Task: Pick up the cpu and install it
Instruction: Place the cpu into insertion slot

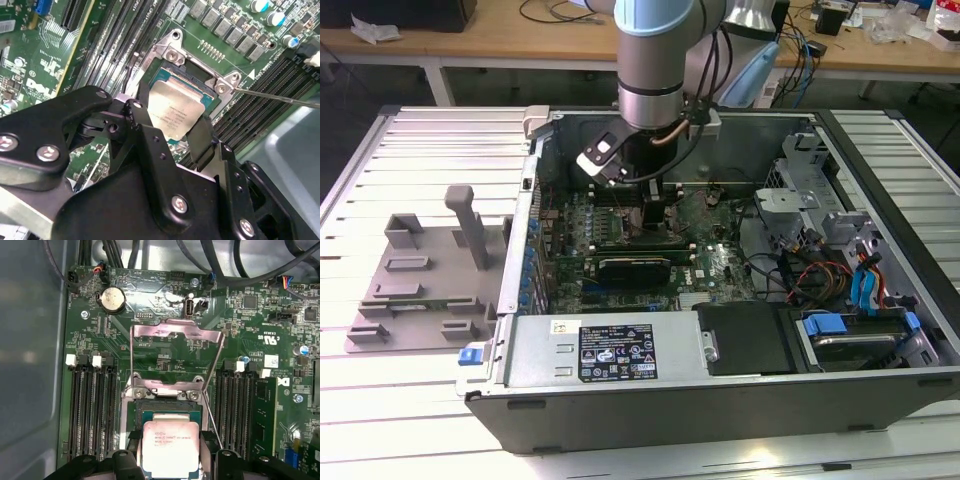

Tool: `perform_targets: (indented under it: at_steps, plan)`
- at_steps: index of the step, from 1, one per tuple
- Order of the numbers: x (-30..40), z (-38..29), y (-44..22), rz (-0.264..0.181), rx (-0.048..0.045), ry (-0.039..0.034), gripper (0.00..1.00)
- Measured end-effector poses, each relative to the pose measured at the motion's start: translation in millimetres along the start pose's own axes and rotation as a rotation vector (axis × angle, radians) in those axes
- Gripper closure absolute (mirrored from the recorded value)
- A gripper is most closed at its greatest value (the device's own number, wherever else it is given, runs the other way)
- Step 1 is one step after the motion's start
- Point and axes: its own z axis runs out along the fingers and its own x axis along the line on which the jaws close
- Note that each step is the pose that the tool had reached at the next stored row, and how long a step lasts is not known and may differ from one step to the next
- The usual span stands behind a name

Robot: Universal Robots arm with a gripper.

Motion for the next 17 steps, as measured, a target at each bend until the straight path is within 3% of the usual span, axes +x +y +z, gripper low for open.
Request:
perform_targets:
  at_steps: [17]
  plan:
    - [0.4,8.2,0.7,0.007,0.0009,-0.0013,0.45]
